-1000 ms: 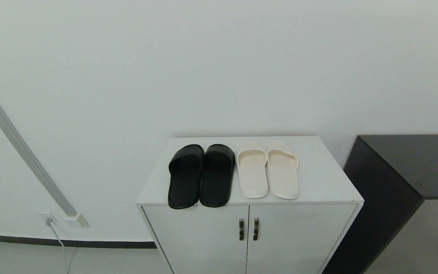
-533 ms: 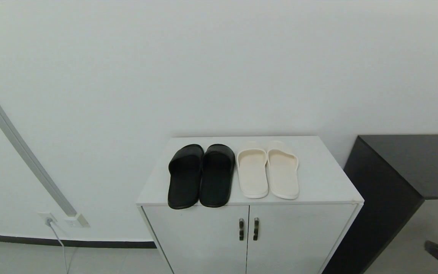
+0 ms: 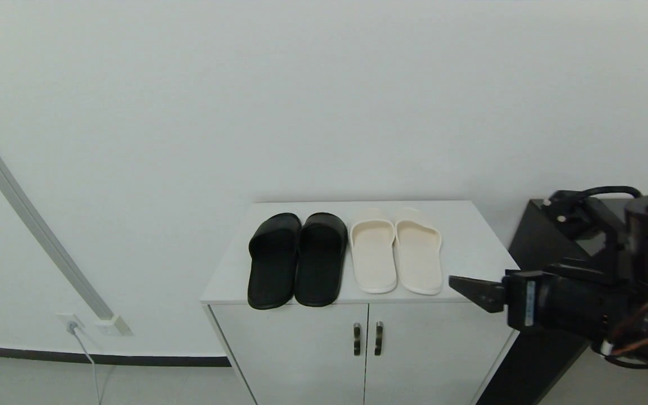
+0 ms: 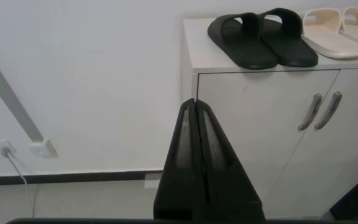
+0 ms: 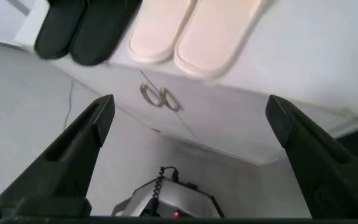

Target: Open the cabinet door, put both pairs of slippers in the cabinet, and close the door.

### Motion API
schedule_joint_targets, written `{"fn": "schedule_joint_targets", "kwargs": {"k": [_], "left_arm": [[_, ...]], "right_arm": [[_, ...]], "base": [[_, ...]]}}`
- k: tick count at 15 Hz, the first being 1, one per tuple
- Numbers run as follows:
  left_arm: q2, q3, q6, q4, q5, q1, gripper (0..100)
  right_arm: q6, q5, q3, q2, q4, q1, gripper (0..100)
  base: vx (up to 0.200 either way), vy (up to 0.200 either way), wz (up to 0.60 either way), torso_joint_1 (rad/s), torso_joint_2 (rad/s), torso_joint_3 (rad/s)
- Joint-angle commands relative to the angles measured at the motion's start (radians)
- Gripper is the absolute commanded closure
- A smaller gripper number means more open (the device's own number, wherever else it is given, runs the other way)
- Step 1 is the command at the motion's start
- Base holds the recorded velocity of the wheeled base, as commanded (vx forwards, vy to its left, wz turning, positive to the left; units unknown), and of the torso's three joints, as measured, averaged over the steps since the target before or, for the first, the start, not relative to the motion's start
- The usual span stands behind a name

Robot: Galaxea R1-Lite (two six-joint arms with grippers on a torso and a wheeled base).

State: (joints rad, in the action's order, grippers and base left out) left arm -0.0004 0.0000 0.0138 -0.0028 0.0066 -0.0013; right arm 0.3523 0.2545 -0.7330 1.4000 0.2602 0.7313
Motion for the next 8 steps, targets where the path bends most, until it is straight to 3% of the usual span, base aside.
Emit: {"fn": "schedule_joint_targets", "kwargs": {"k": [1, 8], "left_arm": [[0.002, 0.000, 0.000, 0.000, 0.000, 0.000, 100], [0.000, 0.000, 0.000, 0.000, 0.000, 0.000, 100]], "right_arm": [[0.025, 0.118, -0.157, 0.238, 0.001, 0.082, 0], [0.040, 0.368, -0.450, 0.567, 0.031, 0.066, 0]], "base": [[0.000, 0.000, 0.00, 0.000, 0.00, 0.000], [0.000, 0.000, 0.00, 0.000, 0.00, 0.000]]}}
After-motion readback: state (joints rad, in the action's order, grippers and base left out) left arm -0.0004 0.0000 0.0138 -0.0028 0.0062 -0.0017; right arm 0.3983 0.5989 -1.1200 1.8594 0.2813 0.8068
